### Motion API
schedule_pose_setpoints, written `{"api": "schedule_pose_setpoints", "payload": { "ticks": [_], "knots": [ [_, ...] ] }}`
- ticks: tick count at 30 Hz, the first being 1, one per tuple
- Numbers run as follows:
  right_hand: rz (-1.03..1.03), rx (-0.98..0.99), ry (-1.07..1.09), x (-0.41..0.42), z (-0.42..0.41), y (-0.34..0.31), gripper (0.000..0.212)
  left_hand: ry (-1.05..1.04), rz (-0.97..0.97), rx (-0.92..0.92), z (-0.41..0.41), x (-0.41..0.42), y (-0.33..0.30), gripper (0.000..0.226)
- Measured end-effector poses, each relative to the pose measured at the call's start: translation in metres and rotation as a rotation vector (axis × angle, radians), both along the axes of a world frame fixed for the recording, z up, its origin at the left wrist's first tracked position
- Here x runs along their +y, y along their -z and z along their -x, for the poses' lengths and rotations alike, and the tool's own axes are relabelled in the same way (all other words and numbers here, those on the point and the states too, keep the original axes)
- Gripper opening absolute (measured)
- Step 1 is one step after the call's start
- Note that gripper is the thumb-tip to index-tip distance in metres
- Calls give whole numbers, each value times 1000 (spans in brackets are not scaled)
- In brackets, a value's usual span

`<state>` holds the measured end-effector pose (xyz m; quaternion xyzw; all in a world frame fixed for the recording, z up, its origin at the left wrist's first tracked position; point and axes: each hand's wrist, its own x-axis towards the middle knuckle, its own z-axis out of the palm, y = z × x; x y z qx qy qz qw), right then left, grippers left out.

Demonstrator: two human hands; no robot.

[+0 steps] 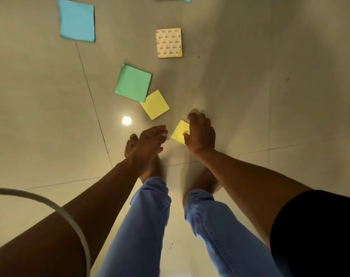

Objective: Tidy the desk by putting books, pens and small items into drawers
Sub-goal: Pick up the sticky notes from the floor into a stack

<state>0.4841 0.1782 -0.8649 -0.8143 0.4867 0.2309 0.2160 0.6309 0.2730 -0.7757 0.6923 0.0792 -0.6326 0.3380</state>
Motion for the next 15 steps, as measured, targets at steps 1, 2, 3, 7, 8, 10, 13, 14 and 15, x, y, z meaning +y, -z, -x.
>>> {"api": "schedule_pose_setpoints", "payload": {
  "ticks": [1, 2, 3, 7, 8, 10, 13, 14, 15],
  "knots": [
    [33, 8, -4, 2, -1, 3, 66, 2, 11, 0, 0, -3, -1, 42],
    [53, 9, 6, 4, -1, 6, 66, -2, 3, 3, 0, -6, -2, 43],
    [55, 11, 21, 5, -2, 8, 64, -7, -5, 3, 0, -9, -2, 43],
    [-17, 13, 161, -1, -4, 8, 26, -23, -26, 9, 1, -16, -14, 42],
    [-46, 2, 193, -3, -6, 6, 16, -42, -41, 14, 0, -15, -16, 42],
    [-185, -46, 234, -10, -9, 0, 9, -15, -56, 2, -2, -14, -14, 43],
    [-531, -191, 334, -20, -18, -25, 14, 138, -65, -45, -9, -11, -7, 62],
    [-606, -230, 334, -22, -21, -37, 15, 158, -74, -39, -13, -12, -8, 69],
    [-662, -260, 329, -23, -24, -47, 15, 179, -78, -23, -16, -10, -6, 73]
  ]
}}
